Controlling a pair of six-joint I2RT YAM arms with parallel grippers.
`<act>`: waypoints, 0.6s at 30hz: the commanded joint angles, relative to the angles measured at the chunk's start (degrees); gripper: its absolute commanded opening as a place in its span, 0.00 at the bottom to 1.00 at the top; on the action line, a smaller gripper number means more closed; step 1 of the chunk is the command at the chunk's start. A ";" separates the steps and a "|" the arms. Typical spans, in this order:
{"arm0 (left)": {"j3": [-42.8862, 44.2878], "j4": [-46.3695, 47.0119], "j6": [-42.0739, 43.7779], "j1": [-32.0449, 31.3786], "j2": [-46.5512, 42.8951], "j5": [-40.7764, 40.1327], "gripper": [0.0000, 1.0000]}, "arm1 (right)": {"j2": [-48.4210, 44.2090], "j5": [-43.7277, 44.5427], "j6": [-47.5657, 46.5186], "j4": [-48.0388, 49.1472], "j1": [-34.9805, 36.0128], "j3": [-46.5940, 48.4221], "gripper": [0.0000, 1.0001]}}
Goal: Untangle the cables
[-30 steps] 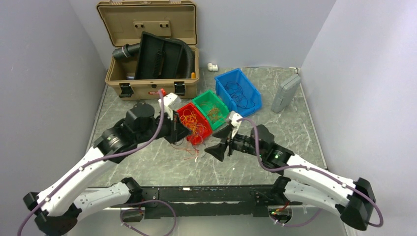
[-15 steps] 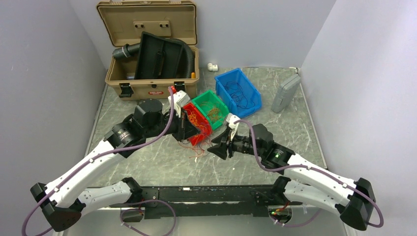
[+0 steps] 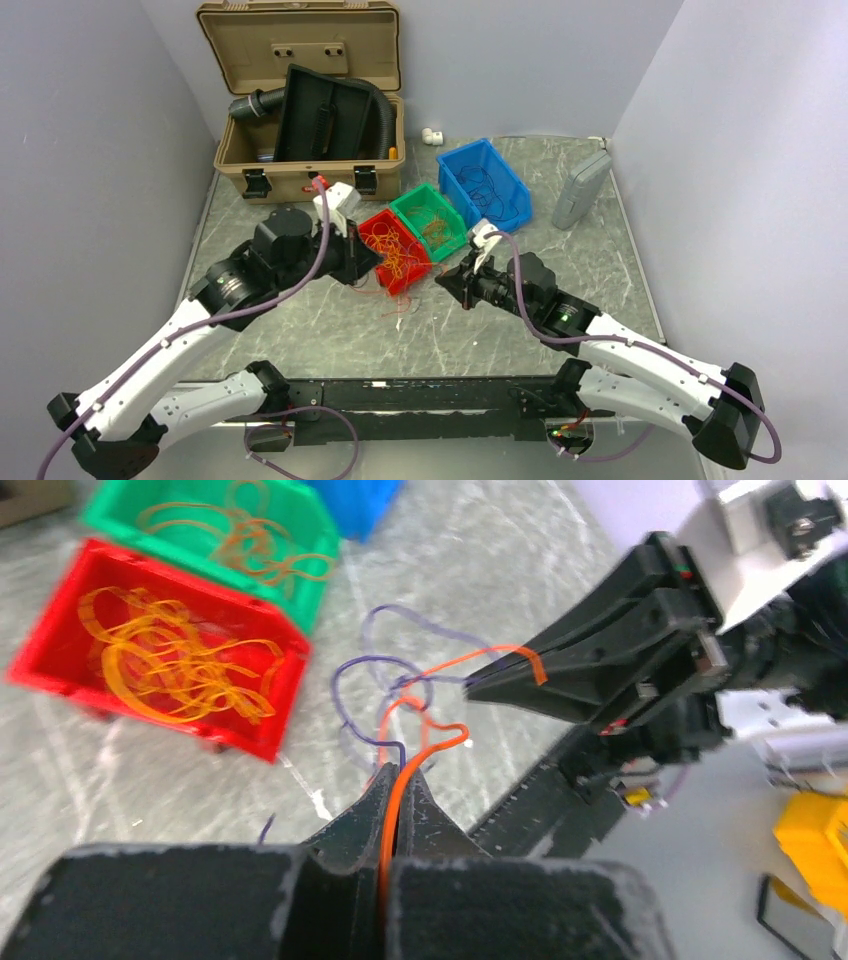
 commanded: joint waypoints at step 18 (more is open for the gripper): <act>-3.68 -17.30 -8.00 8.81 -11.13 -47.57 0.45 | -9.74 58.04 33.03 -40.39 -13.82 8.40 0.00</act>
